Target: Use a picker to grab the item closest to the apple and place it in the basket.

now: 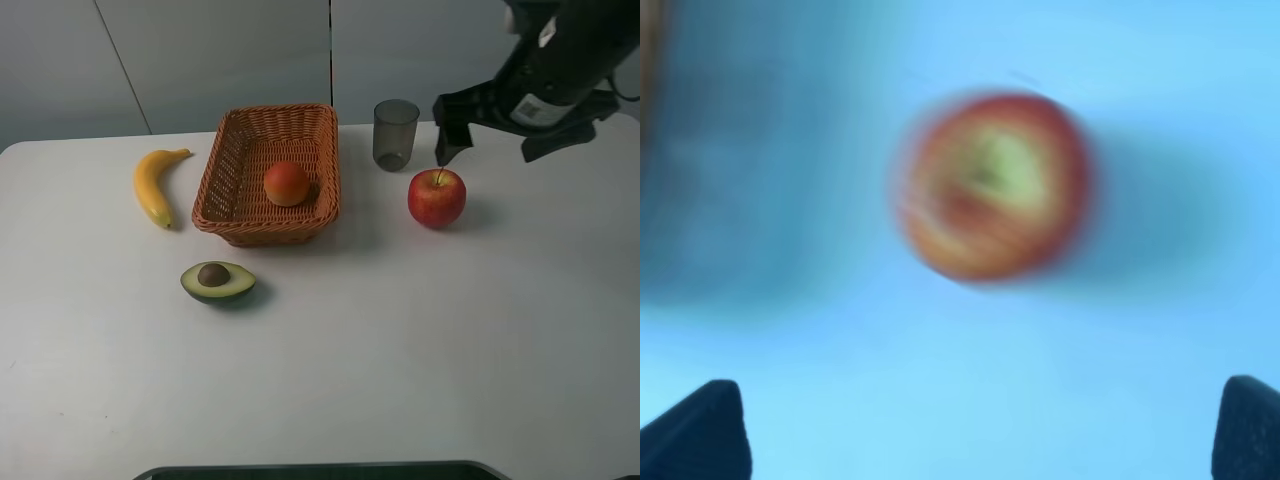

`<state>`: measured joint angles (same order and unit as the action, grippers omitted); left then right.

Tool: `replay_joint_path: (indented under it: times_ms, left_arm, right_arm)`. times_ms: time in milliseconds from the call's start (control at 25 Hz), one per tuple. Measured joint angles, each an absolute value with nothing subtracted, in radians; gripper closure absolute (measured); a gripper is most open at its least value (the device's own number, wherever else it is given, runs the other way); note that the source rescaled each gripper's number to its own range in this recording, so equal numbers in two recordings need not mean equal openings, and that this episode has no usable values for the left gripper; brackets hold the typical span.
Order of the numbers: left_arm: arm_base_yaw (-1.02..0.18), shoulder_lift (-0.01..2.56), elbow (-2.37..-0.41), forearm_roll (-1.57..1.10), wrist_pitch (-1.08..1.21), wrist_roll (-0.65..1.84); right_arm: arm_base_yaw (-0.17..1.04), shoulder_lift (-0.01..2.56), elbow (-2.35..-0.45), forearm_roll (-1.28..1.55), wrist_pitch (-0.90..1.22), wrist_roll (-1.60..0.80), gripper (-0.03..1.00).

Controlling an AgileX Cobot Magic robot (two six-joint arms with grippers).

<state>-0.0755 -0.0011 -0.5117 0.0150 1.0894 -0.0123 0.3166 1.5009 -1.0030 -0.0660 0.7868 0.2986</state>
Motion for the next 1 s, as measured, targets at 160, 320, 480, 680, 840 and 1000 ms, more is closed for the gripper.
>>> replay_joint_path:
  times_ms: [160,320,480,680,840,1000]
  left_arm:
    - [-0.076,-0.001,-0.512,0.015,1.089,-0.012]
    - [-0.076,-0.001,-0.512,0.015,1.089,-0.012]
    - [-0.076,-0.001,-0.512,0.015,1.089,-0.012]
    - [-0.076,-0.001,-0.512,0.015,1.089,-0.012]
    - [-0.076,-0.001,-0.512,0.015,1.089,-0.012]
    - [-0.076,-0.001,-0.512,0.015,1.089,-0.012]
  right_arm:
    - [0.139,1.290,-0.874,-0.038,0.825,0.207,-0.03]
    - [0.024,1.103,-0.776,0.024,0.837,0.156,-0.03]
    - [0.010,0.932,-0.709,0.088,0.824,0.106,-0.03]
    - [0.025,0.755,-0.657,0.097,0.842,0.067,-0.03]
    - [0.029,0.616,-0.604,0.097,0.851,0.032,-0.03]
    - [0.029,0.483,-0.564,0.095,0.885,0.015,-0.03]
